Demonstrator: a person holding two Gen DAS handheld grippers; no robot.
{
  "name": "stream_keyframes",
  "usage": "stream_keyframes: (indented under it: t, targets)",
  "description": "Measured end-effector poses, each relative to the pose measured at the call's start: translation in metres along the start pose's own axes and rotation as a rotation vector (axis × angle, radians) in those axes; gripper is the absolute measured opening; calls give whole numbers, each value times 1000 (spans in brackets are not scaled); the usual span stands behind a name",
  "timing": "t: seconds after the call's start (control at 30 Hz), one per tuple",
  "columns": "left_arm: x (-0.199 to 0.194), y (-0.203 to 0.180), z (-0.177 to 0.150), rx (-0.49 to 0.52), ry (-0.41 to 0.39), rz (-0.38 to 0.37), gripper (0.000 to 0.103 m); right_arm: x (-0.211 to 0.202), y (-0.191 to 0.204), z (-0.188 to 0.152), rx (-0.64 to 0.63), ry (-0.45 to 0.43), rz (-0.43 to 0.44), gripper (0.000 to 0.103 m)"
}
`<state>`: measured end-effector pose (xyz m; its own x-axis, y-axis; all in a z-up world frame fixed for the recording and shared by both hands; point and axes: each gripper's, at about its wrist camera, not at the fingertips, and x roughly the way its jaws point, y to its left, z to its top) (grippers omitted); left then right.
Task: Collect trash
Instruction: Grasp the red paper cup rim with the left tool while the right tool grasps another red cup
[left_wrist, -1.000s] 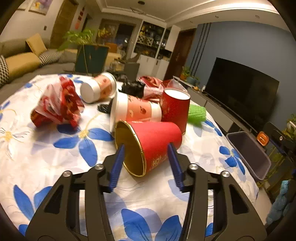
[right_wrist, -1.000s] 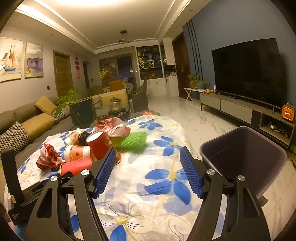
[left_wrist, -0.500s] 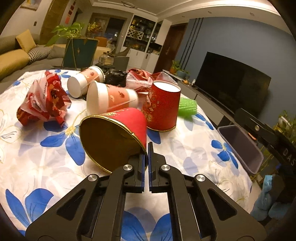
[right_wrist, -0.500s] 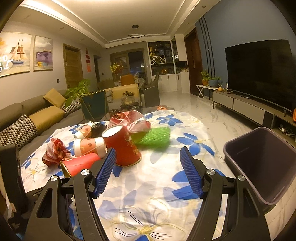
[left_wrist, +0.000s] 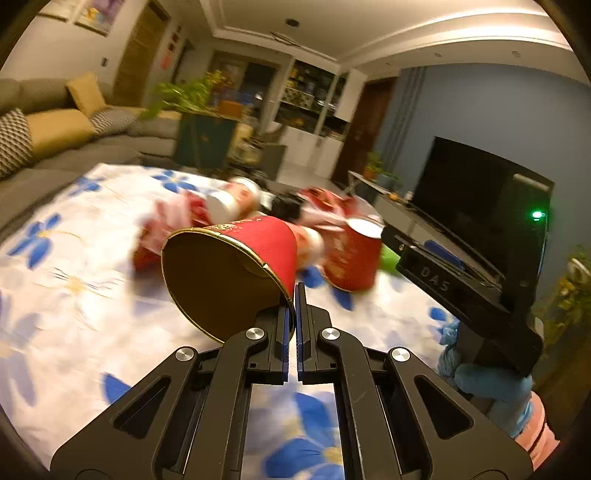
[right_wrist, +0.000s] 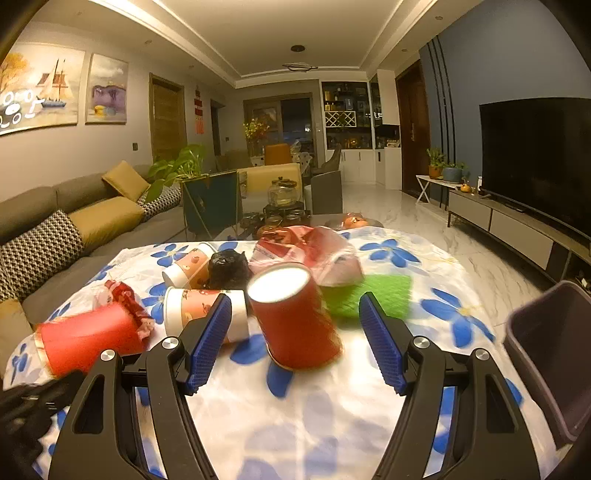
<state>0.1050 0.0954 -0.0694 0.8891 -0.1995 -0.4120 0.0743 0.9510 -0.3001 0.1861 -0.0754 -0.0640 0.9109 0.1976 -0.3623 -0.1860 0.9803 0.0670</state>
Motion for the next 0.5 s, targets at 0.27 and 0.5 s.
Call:
stream_keyframes:
  t: [0.27, 0.5]
  targets:
    - [-2, 26, 10, -42, -20, 45, 2, 40, 12, 5, -24, 40, -26, 70]
    - [1, 29, 11, -55, -20, 41, 2, 53, 14, 4, -20, 83, -20, 60]
